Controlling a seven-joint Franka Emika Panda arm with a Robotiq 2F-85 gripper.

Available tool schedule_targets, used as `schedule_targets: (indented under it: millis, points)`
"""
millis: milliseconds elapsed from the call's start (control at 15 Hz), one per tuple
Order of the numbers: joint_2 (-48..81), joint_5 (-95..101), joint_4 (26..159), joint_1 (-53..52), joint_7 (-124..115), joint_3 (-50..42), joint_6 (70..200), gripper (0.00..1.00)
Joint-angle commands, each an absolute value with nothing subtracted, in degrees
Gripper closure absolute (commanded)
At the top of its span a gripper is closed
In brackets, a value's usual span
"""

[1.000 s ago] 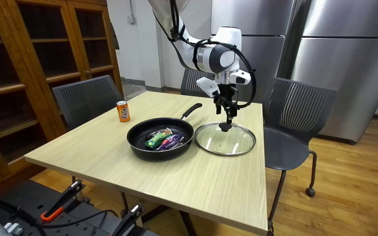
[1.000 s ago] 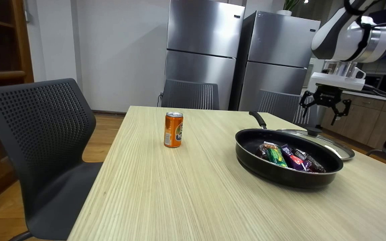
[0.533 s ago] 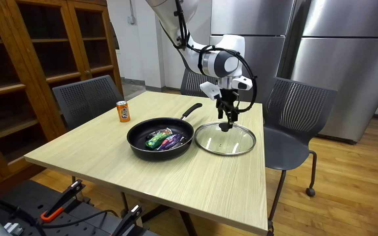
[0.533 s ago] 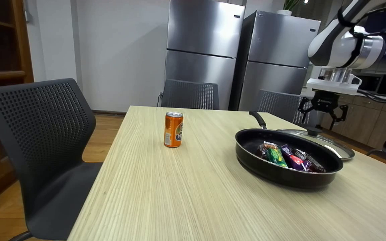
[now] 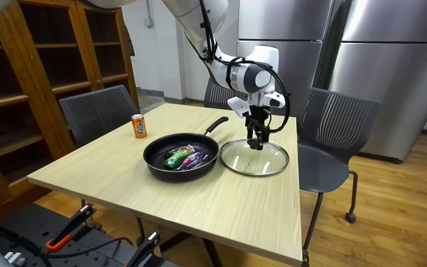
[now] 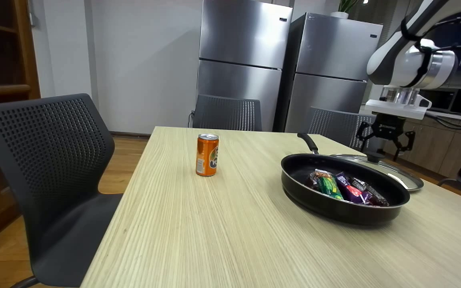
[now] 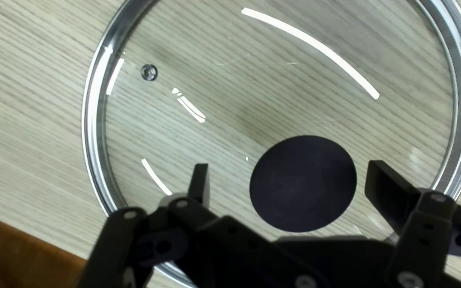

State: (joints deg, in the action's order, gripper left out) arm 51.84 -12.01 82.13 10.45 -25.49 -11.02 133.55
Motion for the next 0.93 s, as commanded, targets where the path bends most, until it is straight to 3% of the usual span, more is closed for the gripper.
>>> schedule_targets:
  millis: [0, 200, 267, 400, 600, 867]
  points:
    - [52.29, -13.0, 80.54, 11.26, -25.78, -10.31, 132.09, 0.0]
    - [52.24, -12.91, 80.75, 11.16, -26.01, -10.55, 132.47, 0.0]
    - [52.24, -12.75, 80.93, 10.97, -26.22, -10.77, 133.03, 0.25]
    - [52.1, -12.76, 81.21, 10.93, -26.03, -10.67, 133.39, 0.32]
    - [51.62, -12.66, 82.01, 10.69, -25.61, -10.49, 134.13, 0.58]
    - [50.52, -12.49, 83.84, 10.25, -25.39, -10.63, 136.03, 0.61]
